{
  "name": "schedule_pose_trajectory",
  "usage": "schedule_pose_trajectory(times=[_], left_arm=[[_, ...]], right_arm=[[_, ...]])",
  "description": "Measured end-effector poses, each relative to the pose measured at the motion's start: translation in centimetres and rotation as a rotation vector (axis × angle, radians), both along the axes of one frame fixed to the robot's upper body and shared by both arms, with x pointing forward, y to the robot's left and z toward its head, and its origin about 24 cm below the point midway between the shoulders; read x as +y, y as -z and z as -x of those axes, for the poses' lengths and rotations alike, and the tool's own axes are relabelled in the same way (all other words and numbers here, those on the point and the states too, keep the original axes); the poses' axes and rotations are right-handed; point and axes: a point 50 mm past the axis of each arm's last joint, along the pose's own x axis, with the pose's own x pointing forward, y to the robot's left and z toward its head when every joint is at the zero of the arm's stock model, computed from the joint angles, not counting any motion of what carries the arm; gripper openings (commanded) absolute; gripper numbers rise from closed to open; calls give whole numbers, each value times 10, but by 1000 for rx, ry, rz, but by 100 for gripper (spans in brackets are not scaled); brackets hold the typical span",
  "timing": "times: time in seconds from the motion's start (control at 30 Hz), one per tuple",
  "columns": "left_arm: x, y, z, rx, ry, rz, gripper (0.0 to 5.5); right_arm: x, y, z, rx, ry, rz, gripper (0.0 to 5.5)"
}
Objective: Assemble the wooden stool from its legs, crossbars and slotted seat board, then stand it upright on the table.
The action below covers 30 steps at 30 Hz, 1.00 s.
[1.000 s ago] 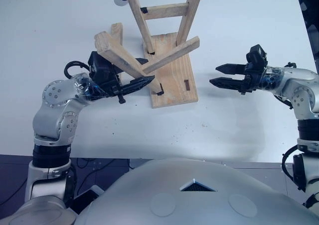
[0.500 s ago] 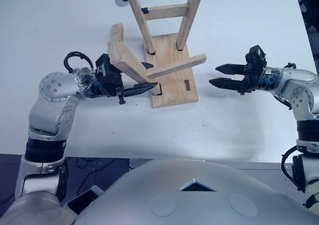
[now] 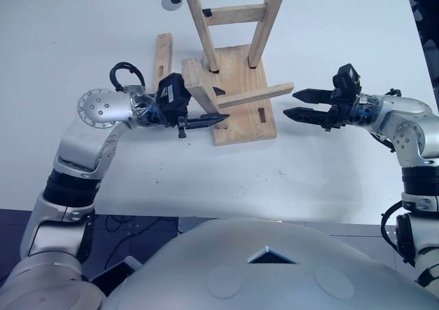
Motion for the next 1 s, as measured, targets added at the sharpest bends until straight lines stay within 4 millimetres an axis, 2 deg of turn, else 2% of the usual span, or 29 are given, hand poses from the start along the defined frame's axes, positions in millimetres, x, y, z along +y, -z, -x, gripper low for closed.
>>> schedule_pose_trajectory(times=[0.17,0.4,0.53,0.57,0.6,0.63,0.67,0.7,0.87,1.0], left_arm=[[-1,2,-2,-3,13,-3,201],[20,-8,-3,10,72,-75,201],[24,-16,-5,19,97,-97,201],[25,-17,-6,19,98,-102,239],[25,-16,-5,23,99,-109,255],[37,-4,-2,97,74,-220,268],[46,11,4,179,40,-261,279],[48,14,6,196,38,-265,300],[68,14,12,198,-81,-264,362],[83,8,1,91,-432,-201,362]], right_arm=[[0,1,0,-3,12,8,360],[-3,5,1,-20,42,32,360],[3,7,0,-23,59,9,360],[3,8,0,-23,59,9,360],[3,8,0,-23,60,10,360],[2,8,0,-23,61,12,360],[2,8,0,-21,63,13,360],[2,9,0,-20,63,13,360],[1,10,2,-16,74,16,360],[-1,15,7,-5,96,23,360]])
